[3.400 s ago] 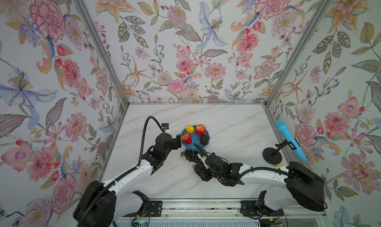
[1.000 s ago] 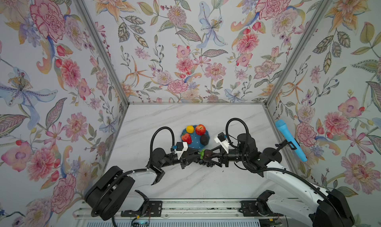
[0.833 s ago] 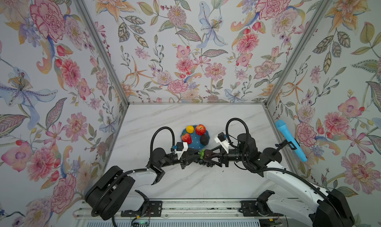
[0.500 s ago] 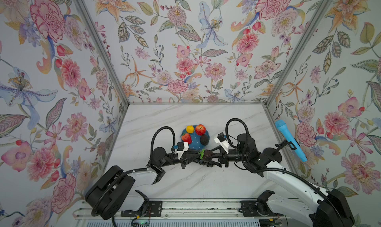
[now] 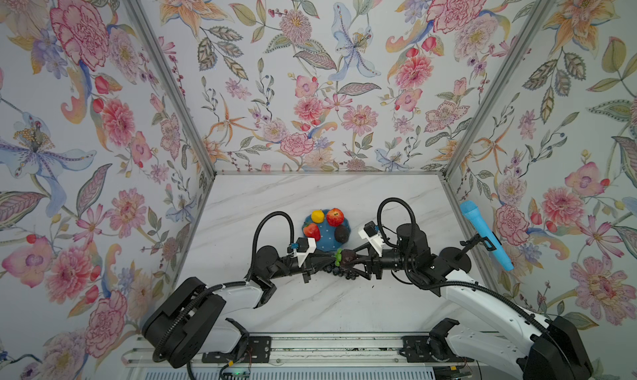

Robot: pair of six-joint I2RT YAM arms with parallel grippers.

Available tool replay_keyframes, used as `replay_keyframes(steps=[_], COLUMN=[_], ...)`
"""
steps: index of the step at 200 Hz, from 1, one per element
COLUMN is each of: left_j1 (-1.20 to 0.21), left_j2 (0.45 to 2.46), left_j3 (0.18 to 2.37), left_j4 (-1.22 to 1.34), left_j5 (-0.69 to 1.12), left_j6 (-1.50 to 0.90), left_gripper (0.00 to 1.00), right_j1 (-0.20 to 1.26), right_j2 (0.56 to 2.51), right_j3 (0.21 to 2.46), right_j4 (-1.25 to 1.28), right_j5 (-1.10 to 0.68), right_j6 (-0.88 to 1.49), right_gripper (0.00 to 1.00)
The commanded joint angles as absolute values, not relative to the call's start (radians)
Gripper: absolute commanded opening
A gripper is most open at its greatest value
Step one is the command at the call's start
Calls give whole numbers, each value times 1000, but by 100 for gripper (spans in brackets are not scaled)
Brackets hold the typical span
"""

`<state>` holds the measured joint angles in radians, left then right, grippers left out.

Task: Arrange fruit in a fruit bowl
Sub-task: Place the fruit in the fruit bowl.

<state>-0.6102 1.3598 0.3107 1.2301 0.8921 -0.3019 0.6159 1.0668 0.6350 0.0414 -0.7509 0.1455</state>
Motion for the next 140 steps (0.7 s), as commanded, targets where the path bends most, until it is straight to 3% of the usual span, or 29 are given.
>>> replay_keyframes(steps=[1, 23, 41, 45, 96, 140], left_j1=[-618, -618, -618, -618, -617, -613], left_j2=[1361, 1359, 1356, 1355, 1321, 1363], left_j3=[340, 343, 347, 347, 422, 620], left_j4=[1231, 1225, 1200, 1194, 880, 489], left_j5=[895, 881, 857, 847, 620, 375], left_j6=[-281, -283, -272, -269, -139, -64], left_gripper=[13, 13, 13, 14, 14, 12], right_j1=[623, 623, 621, 621, 570, 557], right_j2=[1052, 1048, 1042, 1039, 957, 858], right_j3=[647, 643, 636, 635, 605, 574], right_j4=[47, 47, 42, 36, -26, -68], right_j5=[-752, -737, -711, -703, -422, -223], right_j6=[129, 132, 130, 128, 161, 172], right_gripper=[73, 81, 92, 100, 99, 99])
